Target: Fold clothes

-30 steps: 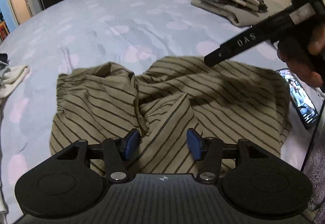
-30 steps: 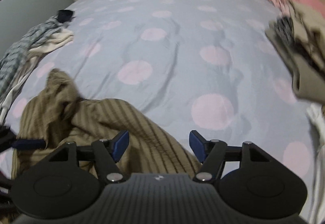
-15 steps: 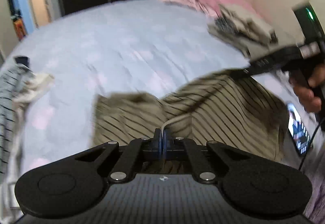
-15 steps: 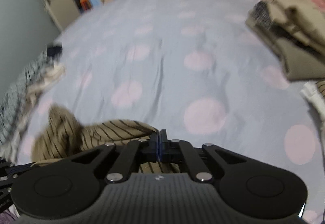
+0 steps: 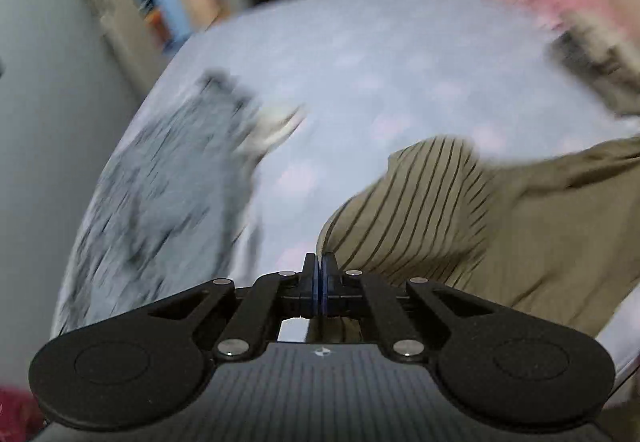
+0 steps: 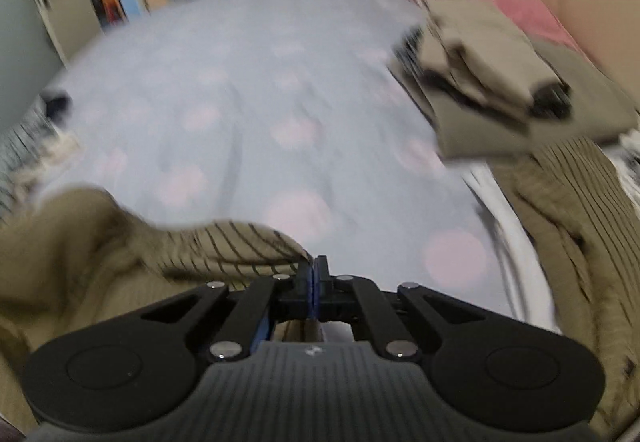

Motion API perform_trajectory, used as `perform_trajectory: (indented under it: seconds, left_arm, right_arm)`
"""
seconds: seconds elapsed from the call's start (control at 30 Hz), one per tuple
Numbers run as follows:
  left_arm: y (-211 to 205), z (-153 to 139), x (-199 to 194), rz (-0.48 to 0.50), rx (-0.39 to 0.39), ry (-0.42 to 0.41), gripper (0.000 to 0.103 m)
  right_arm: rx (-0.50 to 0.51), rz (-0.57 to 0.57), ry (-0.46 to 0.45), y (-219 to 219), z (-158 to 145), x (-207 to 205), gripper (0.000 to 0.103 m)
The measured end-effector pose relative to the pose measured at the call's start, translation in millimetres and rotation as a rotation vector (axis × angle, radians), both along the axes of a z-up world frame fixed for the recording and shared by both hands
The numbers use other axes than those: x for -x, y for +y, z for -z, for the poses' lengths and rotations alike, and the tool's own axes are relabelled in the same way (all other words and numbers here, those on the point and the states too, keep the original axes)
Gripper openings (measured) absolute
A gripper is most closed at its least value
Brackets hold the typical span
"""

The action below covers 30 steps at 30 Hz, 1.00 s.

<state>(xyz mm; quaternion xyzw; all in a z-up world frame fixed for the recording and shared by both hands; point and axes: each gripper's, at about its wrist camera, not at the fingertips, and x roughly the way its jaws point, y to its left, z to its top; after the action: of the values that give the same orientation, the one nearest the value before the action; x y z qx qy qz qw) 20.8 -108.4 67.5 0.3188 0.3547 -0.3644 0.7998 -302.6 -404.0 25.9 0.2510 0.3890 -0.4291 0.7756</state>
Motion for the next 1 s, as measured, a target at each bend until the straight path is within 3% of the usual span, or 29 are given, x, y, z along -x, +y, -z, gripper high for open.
perform_trajectory:
  seconds: [0.13, 0.2, 0.23, 0.3, 0.37, 0.43, 0.5, 0.67, 0.77, 0.83, 1.0]
  left_arm:
    - [24, 20, -28, -0.106, -0.011, 0.076, 0.001]
    - [30, 24, -36, -0.126, 0.009, 0.110, 0.003]
    - [33, 22, -37, -0.135, 0.044, 0.114, 0.009]
    - [39, 18, -39, -0.153, 0.122, 0.118, 0.020]
    - [46, 11, -38, -0.145, 0.193, 0.100, 0.021]
    - [44, 5, -39, -0.139, 0.248, 0.083, 0.021]
    - [35, 1, -44, -0.140, 0.284, 0.093, 0.021]
    - [-3, 5, -66, -0.125, 0.313, 0.213, 0.021]
    - [-38, 14, -78, -0.075, 0.276, 0.272, 0.024]
    - [-64, 22, -81, -0.034, 0.258, 0.290, 0.036]
    - [-124, 52, -78, 0.068, 0.219, 0.343, 0.039]
  right_arm:
    - [-0.060, 0.003, 0.060, -2, 21, 6, 0.001]
    - [-0.076, 0.009, 0.040, -4, 24, 11, 0.006]
    - [-0.070, 0.007, 0.012, -4, 21, 12, 0.009]
    - [-0.051, 0.001, -0.050, -2, 13, 14, 0.023]
    - [-0.010, -0.004, -0.122, 2, 1, 14, 0.057]
    - [0.021, -0.016, -0.208, 6, -8, 12, 0.075]
    - [0.048, -0.029, -0.295, 9, -17, 9, 0.076]
    - [0.134, -0.015, -0.312, 10, -25, -7, 0.076]
    - [0.077, -0.095, -0.312, -2, -28, -21, 0.077]
    - [-0.002, -0.157, -0.276, -14, -27, -35, 0.081]
    - [-0.146, -0.212, -0.210, -43, -2, -63, 0.082]
